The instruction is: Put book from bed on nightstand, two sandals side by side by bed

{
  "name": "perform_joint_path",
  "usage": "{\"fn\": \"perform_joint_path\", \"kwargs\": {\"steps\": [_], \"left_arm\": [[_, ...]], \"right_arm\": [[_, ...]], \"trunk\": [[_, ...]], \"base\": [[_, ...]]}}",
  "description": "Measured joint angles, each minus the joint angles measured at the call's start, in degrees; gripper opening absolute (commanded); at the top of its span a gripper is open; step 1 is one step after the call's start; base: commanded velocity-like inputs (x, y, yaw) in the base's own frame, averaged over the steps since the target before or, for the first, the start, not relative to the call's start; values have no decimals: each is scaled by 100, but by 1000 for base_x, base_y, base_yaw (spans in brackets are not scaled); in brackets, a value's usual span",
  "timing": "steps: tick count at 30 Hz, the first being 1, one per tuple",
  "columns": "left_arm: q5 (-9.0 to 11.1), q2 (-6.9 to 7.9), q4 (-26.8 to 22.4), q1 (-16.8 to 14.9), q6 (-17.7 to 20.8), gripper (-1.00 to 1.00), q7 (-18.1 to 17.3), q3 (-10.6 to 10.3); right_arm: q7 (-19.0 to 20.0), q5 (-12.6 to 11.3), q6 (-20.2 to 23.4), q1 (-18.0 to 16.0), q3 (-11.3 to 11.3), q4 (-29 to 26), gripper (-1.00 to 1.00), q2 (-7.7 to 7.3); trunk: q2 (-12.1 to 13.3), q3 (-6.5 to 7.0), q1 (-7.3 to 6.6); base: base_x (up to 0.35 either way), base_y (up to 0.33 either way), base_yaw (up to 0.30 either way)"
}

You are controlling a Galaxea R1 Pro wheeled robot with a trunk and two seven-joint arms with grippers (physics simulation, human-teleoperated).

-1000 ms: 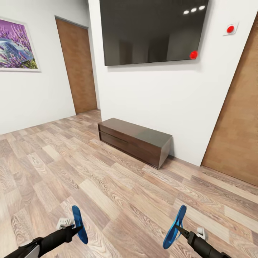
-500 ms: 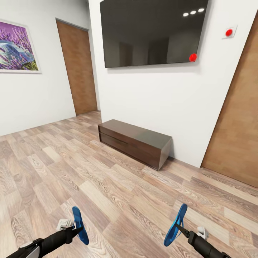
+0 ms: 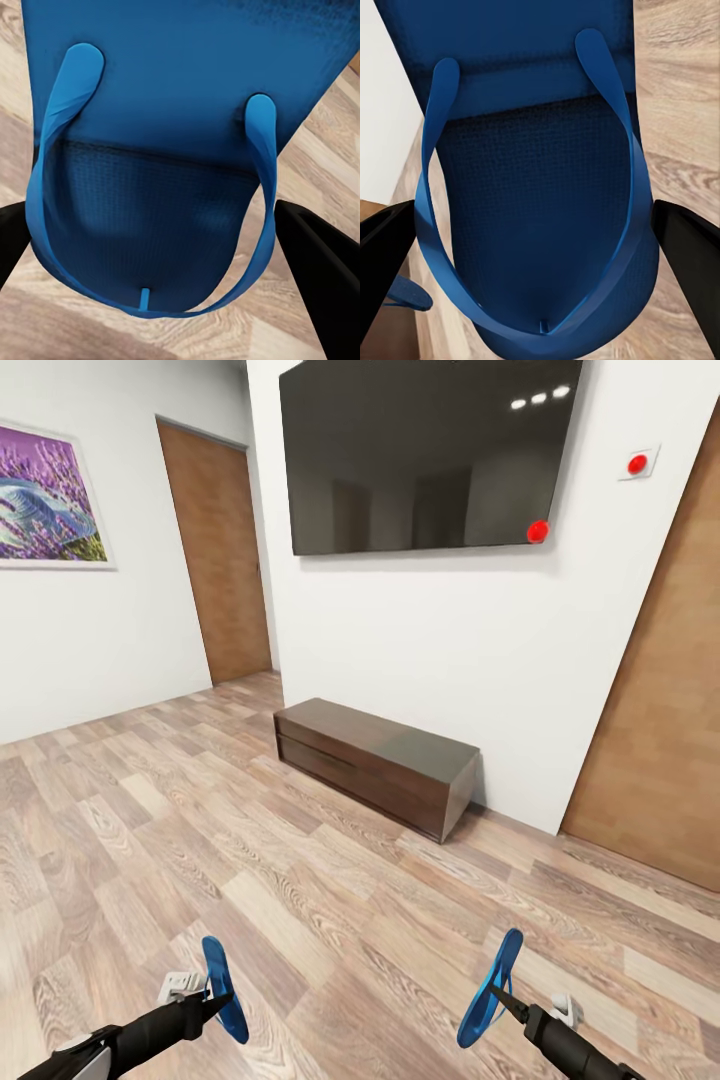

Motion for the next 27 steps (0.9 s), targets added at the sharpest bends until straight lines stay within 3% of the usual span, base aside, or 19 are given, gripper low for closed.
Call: {"fn": "perform_joint_path", "kwargs": {"steps": [27], "left_arm": [[-1, -6, 0, 0, 9, -100, -198, 8]], "right_arm": [[-4, 1, 0, 0, 1, 1, -100, 0]], "trunk": [[1083, 485, -593]], "base": [[0, 0, 0]]}}
